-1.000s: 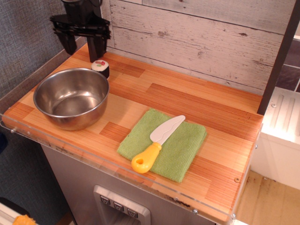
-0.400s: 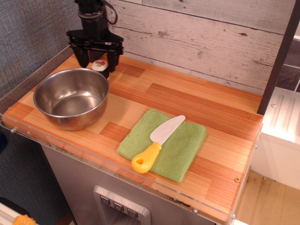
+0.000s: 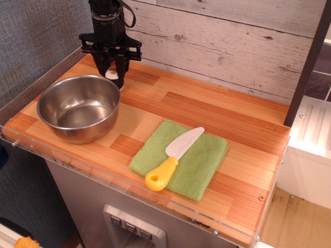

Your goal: PICK UP THE BRUSH AND PUT ANOTHER SIDE OF THE TABLE

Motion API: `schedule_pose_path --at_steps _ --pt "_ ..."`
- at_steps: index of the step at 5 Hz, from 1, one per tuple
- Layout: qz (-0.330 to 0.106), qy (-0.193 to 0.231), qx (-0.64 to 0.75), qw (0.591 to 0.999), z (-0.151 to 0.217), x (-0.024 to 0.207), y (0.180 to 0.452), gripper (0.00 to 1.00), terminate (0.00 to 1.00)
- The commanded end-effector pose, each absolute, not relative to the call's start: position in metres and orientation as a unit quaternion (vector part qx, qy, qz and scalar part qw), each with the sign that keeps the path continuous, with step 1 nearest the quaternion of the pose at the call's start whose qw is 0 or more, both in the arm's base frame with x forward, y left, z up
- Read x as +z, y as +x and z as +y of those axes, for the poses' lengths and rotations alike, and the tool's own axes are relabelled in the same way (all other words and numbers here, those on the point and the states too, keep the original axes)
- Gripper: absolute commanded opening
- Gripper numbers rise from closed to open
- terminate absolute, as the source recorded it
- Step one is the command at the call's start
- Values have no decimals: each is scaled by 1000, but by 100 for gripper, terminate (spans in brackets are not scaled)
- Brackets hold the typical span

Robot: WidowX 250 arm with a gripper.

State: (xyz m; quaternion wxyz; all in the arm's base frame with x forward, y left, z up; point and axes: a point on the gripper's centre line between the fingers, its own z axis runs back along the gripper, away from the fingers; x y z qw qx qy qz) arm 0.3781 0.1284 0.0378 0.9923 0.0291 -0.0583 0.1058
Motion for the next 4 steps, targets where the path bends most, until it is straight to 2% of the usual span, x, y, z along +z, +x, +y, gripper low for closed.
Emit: schedule_pose_path --at_steps 1,2,3,4 --pt "-118 18 88 989 115 86 377 0 0" --pt "-179 -2 43 983 68 118 390 0 0" --pt "-211 -16 -22 977 17 125 394 0 0" --pt "-196 -21 -70 978 -33 111 393 0 0"
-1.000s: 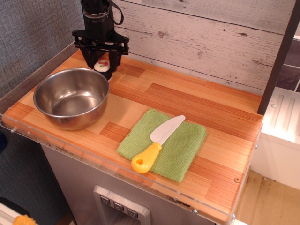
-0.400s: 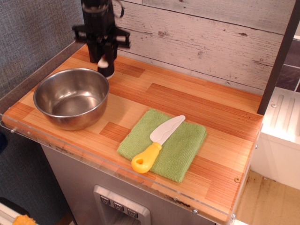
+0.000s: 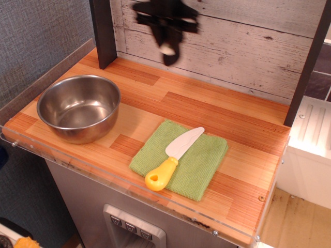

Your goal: PICK UP THE BRUSH AND PUT ANOTHER SIDE OF THE TABLE

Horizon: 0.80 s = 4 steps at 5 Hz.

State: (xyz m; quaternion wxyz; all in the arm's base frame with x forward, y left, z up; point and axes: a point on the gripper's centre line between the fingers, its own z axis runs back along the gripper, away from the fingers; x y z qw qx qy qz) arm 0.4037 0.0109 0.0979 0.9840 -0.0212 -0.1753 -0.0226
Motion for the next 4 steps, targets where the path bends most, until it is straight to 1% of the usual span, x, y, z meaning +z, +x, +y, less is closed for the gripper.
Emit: schedule_pose_path --at_steps 1,2,3,4 --pt "-183 -24 -100 978 -82 100 388 0 0" --pt "-175 -31 -114 977 -125 91 383 0 0" --pt "-155 -38 -125 979 -140 71 379 0 0" --pt "-143 -39 -107 983 -130 61 380 0 0"
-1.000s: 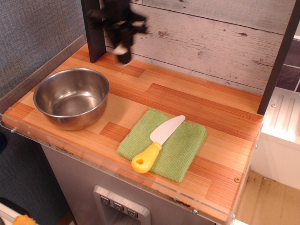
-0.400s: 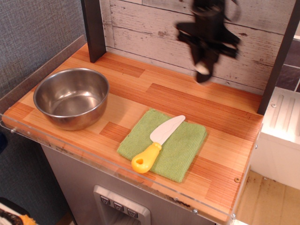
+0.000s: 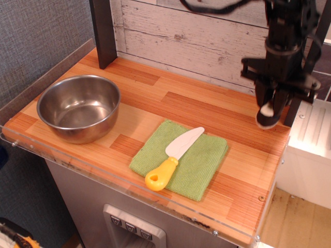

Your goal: PICK UP THE BRUSH AND PUT ANOTHER SIDE OF THE TABLE

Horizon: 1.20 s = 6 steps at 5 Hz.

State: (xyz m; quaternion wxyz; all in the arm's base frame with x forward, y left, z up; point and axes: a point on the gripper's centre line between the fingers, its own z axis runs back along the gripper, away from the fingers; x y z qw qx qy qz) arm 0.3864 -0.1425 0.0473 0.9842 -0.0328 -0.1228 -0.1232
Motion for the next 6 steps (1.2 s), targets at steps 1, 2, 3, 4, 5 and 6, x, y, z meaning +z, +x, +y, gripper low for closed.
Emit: schedule_pose_path --at_steps 1,2,3,4,5,6 --pt "-151 -36 -84 984 -115 69 376 0 0" --pt "-155 -49 -76 984 -106 69 373 0 0" --pt "-143 -63 -78 985 -107 61 373 0 0" --pt "-132 -68 -83 985 -110 62 373 100 0" --pt "-139 -77 -90 983 -111 72 371 100 0" --pt "-151 -83 -97 980 -110 94 365 100 0"
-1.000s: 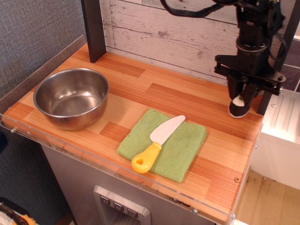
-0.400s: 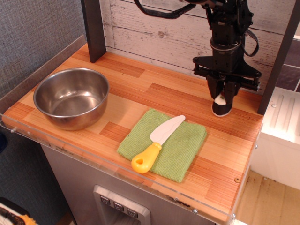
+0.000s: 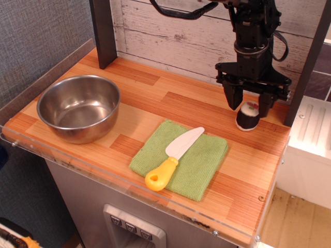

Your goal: PICK UP THE BRUSH AND PUT ANOTHER SIDE OF THE TABLE

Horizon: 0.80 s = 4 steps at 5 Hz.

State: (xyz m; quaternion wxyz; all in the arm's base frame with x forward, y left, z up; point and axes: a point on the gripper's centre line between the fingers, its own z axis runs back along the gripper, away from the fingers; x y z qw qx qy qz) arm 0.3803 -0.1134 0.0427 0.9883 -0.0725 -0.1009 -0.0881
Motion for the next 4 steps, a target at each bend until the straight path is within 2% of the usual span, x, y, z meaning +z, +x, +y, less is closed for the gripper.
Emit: schedule_pose_path --at_steps 1,2,3,4 --pt "-151 -68 -104 981 -108 121 348 100 0" --pt "-137 -44 -99 985 -98 134 322 100 0" --pt "-102 -13 -74 992 -80 123 298 100 0" --pt "-76 -12 -69 995 -65 104 281 100 0"
